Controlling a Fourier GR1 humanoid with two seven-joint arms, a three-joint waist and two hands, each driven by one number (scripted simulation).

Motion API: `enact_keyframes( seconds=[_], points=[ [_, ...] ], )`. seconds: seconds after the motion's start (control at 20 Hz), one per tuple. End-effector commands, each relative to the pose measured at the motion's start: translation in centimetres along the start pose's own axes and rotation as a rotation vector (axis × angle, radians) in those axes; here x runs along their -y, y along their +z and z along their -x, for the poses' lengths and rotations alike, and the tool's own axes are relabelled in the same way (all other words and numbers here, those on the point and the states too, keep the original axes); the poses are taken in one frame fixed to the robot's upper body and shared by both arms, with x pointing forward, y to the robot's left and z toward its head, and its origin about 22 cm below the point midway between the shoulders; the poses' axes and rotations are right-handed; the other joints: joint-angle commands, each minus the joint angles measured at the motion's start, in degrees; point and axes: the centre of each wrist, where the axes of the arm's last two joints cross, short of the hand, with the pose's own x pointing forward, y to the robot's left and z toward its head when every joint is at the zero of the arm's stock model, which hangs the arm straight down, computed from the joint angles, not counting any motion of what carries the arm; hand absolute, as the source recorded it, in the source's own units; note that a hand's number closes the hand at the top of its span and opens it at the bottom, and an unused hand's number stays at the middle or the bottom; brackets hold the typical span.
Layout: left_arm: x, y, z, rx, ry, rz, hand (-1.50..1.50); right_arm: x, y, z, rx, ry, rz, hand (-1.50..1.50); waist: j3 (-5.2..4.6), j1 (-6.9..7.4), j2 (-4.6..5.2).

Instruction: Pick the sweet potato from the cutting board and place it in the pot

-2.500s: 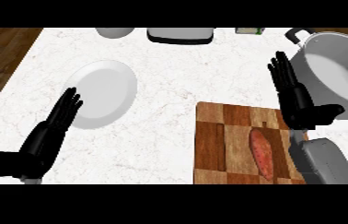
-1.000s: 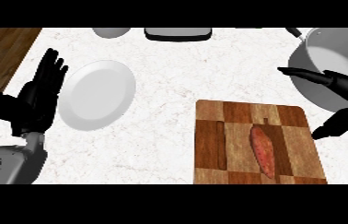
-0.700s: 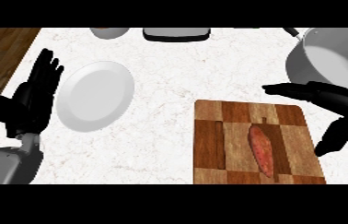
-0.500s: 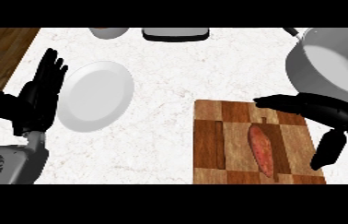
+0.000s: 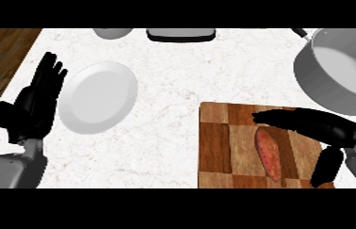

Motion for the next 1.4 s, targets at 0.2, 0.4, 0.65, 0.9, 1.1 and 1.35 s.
enact_keyframes(
  seconds=[0.2, 0.4, 0.65, 0.9, 1.1, 1.35],
  points=[
    [-1.3, -0.7, -1.0, 0.002, 0.002, 0.008, 0.0, -2.5, -2.5, 0.1, -0.105, 0.066, 0.005, -1.5, 0.01, 0.06, 0.08],
    [0.4, -1.5, 0.1, 0.001, -0.005, 0.001, 0.0, -3.0, -1.1, 1.7, -0.072, 0.036, -0.01, -1.5, 0.02, -0.13, 0.1],
    [0.8, 0.2, 0.1, -0.01, 0.019, 0.009, 0.0, -4.0, -2.6, 1.9, -0.091, 0.057, -0.006, -1.5, 0.01, 0.03, 0.07],
    [0.4, -1.4, -0.7, -0.004, -0.009, -0.003, 0.0, -4.3, -3.5, 3.4, -0.117, 0.069, 0.011, -1.5, 0.02, 0.06, 0.14],
    [0.7, -1.0, 0.4, 0.002, -0.002, 0.005, 0.0, -4.5, -6.2, 3.3, -0.13, 0.058, -0.015, -1.5, 0.02, 0.16, 0.14],
    [0.0, -1.0, 0.7, 0.0, -0.004, -0.012, 0.0, -6.2, -4.6, 3.1, 0.009, 0.189, -0.02, 1.5, 0.01, -0.13, 0.11]
  ],
)
